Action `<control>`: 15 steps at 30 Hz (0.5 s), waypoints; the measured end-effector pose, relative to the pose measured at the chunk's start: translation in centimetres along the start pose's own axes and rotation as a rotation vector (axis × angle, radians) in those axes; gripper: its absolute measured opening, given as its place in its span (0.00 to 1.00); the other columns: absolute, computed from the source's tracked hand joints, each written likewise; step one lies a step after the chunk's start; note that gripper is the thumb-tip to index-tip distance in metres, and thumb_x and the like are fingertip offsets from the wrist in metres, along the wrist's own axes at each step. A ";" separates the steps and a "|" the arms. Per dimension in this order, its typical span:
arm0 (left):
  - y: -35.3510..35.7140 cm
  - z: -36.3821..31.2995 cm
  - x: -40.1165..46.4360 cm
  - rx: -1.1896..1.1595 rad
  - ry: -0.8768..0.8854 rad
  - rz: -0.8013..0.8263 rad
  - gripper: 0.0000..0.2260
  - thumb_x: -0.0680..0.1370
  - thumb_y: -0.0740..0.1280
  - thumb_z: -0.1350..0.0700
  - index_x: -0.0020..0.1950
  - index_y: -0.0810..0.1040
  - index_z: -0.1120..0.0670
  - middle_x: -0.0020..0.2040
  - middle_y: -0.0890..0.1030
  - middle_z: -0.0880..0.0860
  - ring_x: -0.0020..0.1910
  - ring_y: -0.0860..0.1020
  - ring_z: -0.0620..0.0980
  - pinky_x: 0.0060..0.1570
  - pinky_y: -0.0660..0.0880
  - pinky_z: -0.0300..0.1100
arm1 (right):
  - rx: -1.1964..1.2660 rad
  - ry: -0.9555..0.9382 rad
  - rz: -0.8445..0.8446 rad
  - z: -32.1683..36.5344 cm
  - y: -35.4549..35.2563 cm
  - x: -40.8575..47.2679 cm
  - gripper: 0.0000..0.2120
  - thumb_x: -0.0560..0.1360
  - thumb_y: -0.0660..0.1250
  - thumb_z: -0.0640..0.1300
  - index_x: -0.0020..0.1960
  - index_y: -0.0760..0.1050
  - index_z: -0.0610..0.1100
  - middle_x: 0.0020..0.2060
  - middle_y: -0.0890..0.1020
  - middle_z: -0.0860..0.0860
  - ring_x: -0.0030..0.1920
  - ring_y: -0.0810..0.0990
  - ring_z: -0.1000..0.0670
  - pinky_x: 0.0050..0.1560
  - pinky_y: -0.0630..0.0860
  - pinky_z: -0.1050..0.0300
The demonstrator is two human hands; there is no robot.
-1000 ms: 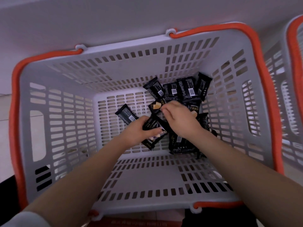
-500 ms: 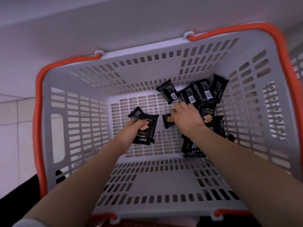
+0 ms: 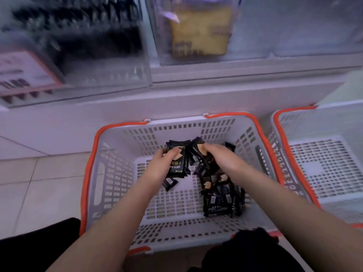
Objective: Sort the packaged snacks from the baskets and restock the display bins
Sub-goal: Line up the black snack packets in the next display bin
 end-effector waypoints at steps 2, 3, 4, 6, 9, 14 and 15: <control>0.1 -3.3 -2.1 -0.042 0.088 -0.018 0.23 0.72 0.65 0.41 0.62 0.72 0.51 0.55 0.79 0.49 0.55 0.77 0.50 0.60 0.72 0.50 | 0.117 -0.056 -0.009 3.0 -0.3 -2.3 0.11 0.76 0.64 0.48 0.54 0.78 0.45 0.53 0.82 0.47 0.54 0.80 0.46 0.60 0.74 0.48; 0.0 -4.9 -3.0 -0.075 0.134 -0.032 0.23 0.73 0.66 0.41 0.63 0.72 0.52 0.55 0.79 0.50 0.55 0.78 0.51 0.59 0.73 0.50 | 0.172 -0.098 0.004 4.3 -0.3 -3.7 0.07 0.76 0.65 0.45 0.51 0.79 0.44 0.49 0.84 0.45 0.50 0.82 0.44 0.58 0.76 0.47; -0.2 -6.4 -3.9 -0.118 0.187 -0.048 0.21 0.73 0.66 0.43 0.62 0.73 0.53 0.54 0.80 0.50 0.54 0.79 0.51 0.56 0.74 0.48 | 0.241 -0.145 0.023 5.6 -0.2 -4.9 0.05 0.76 0.65 0.43 0.48 0.79 0.43 0.46 0.84 0.45 0.47 0.82 0.44 0.53 0.77 0.47; -1.0 -9.2 -5.8 -0.164 0.297 -0.079 0.17 0.74 0.67 0.46 0.59 0.73 0.53 0.51 0.81 0.50 0.51 0.80 0.49 0.48 0.76 0.43 | 0.377 -0.249 0.073 7.8 0.0 -7.4 0.03 0.75 0.66 0.41 0.44 0.77 0.44 0.40 0.84 0.47 0.40 0.82 0.47 0.44 0.79 0.49; -2.6 -12.4 -8.7 -0.098 0.424 -0.115 0.18 0.74 0.67 0.45 0.59 0.71 0.51 0.55 0.79 0.52 0.52 0.79 0.50 0.54 0.76 0.50 | 0.401 -0.373 0.104 10.4 1.0 -10.3 0.01 0.75 0.66 0.41 0.45 0.77 0.44 0.38 0.84 0.49 0.37 0.83 0.51 0.39 0.81 0.53; -5.5 -16.3 -12.7 0.048 0.629 -0.138 0.10 0.78 0.62 0.47 0.56 0.71 0.50 0.51 0.80 0.49 0.48 0.79 0.46 0.50 0.75 0.43 | 0.296 -0.478 -0.021 13.5 3.3 -12.8 0.10 0.75 0.67 0.43 0.54 0.77 0.40 0.48 0.82 0.44 0.46 0.79 0.47 0.50 0.73 0.51; -6.3 -16.6 -13.2 0.074 0.654 -0.146 0.10 0.78 0.62 0.47 0.55 0.71 0.49 0.49 0.80 0.48 0.47 0.78 0.45 0.48 0.75 0.39 | 0.289 -0.478 -0.015 14.0 3.9 -13.1 0.08 0.75 0.67 0.43 0.52 0.77 0.41 0.46 0.82 0.45 0.46 0.78 0.47 0.49 0.71 0.51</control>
Point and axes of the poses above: each hand's wrist, its own x-axis towards the middle knuckle, its own y-axis out of the palm, z = x × y, the point moved 5 cm from there along x, towards the middle knuckle
